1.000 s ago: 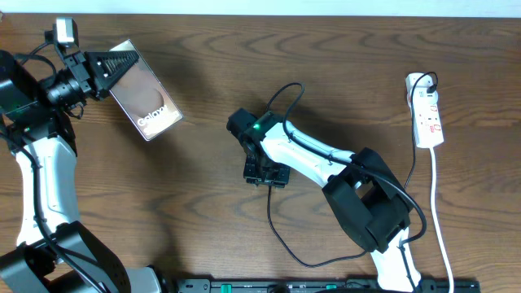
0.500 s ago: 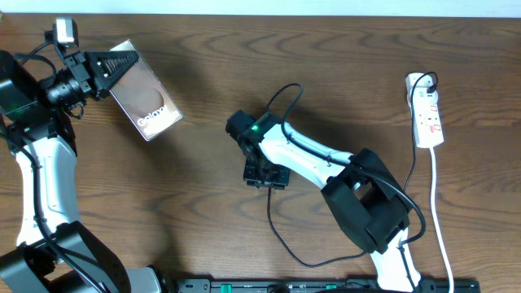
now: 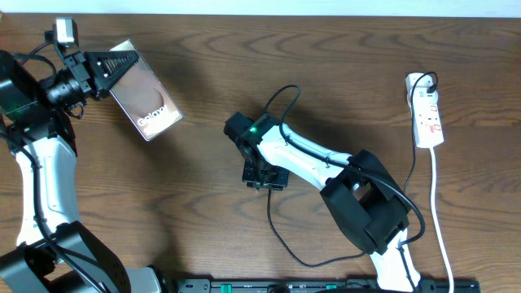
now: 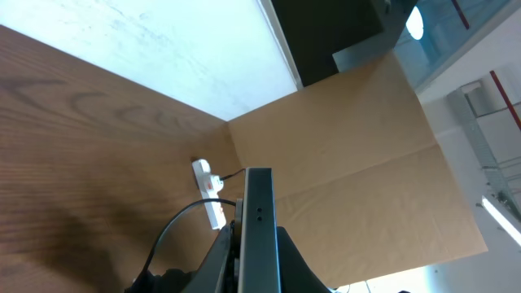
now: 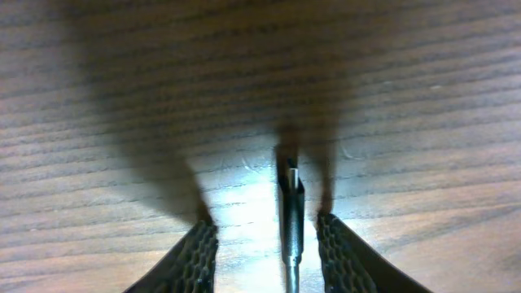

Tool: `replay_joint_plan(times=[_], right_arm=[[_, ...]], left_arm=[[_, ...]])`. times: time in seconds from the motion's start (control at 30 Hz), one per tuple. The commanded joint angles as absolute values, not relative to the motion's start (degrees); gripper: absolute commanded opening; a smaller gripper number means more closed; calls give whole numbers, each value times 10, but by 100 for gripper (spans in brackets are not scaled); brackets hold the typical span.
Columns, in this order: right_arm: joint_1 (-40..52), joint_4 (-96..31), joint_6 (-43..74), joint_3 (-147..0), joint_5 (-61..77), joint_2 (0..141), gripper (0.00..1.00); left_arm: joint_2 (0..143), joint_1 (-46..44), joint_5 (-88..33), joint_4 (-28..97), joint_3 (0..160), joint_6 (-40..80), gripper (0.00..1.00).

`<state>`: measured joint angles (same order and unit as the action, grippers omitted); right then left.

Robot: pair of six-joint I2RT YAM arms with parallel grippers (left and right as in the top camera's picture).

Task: Plug charger to phone and switch on socket
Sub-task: 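Close the right gripper on the cable's USB-C plug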

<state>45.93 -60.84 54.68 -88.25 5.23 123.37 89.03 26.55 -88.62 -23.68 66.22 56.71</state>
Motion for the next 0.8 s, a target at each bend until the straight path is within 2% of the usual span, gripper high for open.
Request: replay_joint_plan(times=[0.0,0.3,0.77], right_arm=[[462,-611,553,-869,38,1233,34],[462,-611,553,-869,38,1233,20],[462,-607,553,-869,34,1233,12]], left_arm=[[888,267,-900,-241,667,563,8],[888,267,-900,-241,667,563,8],[888,267,-900,-241,667,563,8]])
